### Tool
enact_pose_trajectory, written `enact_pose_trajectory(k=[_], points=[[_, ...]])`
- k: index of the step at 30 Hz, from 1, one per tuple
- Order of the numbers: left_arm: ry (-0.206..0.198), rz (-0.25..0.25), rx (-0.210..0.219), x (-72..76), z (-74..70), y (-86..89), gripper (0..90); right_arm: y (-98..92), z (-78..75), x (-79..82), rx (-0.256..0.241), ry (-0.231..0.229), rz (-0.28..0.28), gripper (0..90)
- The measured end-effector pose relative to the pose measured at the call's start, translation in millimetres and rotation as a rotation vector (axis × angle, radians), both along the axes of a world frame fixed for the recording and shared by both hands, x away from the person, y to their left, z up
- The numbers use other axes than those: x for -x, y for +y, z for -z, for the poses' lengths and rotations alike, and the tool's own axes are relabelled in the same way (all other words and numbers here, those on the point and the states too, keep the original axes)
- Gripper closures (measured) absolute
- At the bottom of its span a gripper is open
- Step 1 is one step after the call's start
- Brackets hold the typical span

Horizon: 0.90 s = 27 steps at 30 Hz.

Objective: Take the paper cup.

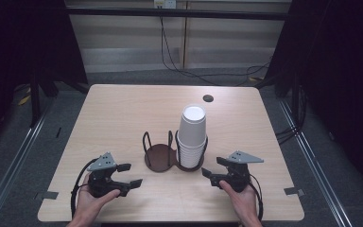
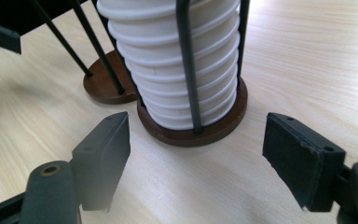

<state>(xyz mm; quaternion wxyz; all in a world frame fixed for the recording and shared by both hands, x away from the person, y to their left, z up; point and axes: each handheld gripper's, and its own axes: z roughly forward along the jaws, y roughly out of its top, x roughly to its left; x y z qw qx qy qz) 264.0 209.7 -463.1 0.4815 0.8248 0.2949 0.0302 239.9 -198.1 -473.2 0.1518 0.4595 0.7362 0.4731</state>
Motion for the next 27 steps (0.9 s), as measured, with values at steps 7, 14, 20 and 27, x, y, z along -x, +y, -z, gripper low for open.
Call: enact_pose_trajectory(k=[7, 14, 20, 27], points=[[0.005, -0.026, 0.013, 3.2, -3.2, 8.2, 20.6, -2.0, -5.6, 1.4, -0.042, 0.013, -0.04, 26.5], [-0.003, -0.013, 0.005, 3.8, -3.9, 6.1, 20.1, -2.2, -6.2, 2.8, -0.021, 0.059, -0.056, 29.0], [-0.006, -0.001, -0.011, 6.8, -4.2, 4.3, 20.2, 1.7, -10.4, 5.3, -0.066, 0.082, -0.118, 23.7], [-0.007, -0.01, -0.023, 3.5, -3.0, 4.0, 21.2, 6.2, -22.5, 9.6, -0.053, 0.02, -0.102, 27.3]])
